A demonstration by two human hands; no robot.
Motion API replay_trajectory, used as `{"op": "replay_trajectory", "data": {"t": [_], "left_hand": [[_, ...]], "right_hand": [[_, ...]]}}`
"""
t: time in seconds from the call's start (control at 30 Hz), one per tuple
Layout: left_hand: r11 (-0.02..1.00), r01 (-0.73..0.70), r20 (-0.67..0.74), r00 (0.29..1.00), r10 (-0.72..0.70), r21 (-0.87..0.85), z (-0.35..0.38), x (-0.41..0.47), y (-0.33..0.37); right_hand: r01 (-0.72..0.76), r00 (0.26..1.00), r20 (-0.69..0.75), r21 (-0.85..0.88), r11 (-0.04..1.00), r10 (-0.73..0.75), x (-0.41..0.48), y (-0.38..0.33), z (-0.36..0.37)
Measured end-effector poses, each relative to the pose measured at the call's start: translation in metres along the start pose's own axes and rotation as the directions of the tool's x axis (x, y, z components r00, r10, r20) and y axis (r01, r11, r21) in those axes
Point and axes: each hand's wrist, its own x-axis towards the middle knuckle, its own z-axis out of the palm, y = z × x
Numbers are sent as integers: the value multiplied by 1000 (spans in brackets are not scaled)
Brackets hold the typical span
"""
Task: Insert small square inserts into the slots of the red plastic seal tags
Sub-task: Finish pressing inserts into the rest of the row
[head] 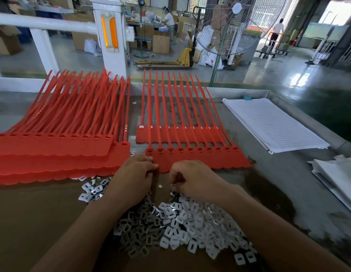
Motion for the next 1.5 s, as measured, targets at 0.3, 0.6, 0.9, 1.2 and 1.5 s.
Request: {"op": "replay_trajectory", "data": {"t": [0.3, 0.6, 0.9, 1.2, 1.5], "left_hand": [[1000, -24, 1, 1000, 24, -5, 1, -1, -2], [998, -56, -33, 998, 56, -2, 1, 0, 0], [998, -59, -26, 998, 58, -7, 0, -1, 0], [997, -79, -41, 996, 78, -6, 0, 0, 1], [996, -93, -38, 995, 92, -13, 0, 0, 1]], "right_hand": [[-5, 995, -100, 135, 991, 19, 16, -4, -9], [-78, 982, -161, 152, 985, 103, 71, -9, -7], [-144, 966, -186, 176, 974, 177, 95, -2, 6], [-159, 961, -203, 146, 976, 187, 97, -5, 11], [-132, 969, -201, 72, 989, 144, 99, -8, 11]]}}
